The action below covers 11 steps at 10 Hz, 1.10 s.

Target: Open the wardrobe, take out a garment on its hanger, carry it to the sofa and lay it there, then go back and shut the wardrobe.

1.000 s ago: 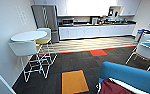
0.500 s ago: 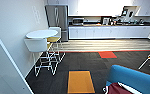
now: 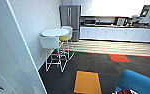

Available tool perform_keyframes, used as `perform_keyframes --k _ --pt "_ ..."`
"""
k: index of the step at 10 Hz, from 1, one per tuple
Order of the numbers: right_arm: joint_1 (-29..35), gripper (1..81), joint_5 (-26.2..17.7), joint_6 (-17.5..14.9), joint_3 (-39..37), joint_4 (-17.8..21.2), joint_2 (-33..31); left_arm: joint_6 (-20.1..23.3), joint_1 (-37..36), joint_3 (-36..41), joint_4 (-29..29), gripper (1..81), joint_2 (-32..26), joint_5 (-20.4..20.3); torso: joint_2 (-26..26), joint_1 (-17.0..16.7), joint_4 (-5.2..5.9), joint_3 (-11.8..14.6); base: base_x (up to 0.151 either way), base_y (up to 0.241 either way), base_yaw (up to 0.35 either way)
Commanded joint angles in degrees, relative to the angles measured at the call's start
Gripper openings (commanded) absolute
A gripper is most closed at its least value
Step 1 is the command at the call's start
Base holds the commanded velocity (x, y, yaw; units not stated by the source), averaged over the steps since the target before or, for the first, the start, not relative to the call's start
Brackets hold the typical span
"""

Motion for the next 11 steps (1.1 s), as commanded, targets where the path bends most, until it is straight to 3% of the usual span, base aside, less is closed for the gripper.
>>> perform_keyframes --k 1,11 --pt "0.8 81.1 -3.3 -0.1 -0.1 0.0 -0.1 0.5 -1.5 0.1 0.5 81.1 -0.3 2.4 0.0 0.0 0.00 0.0 0.000 0.000 0.296" --pt "0.8 81.1 -3.0 0.0 -0.2 0.0 -0.2 0.5 -1.4 0.1 0.5 81.1 -0.2 2.3 0.0 0.0 0.00 0.0 0.000 0.000 0.296"
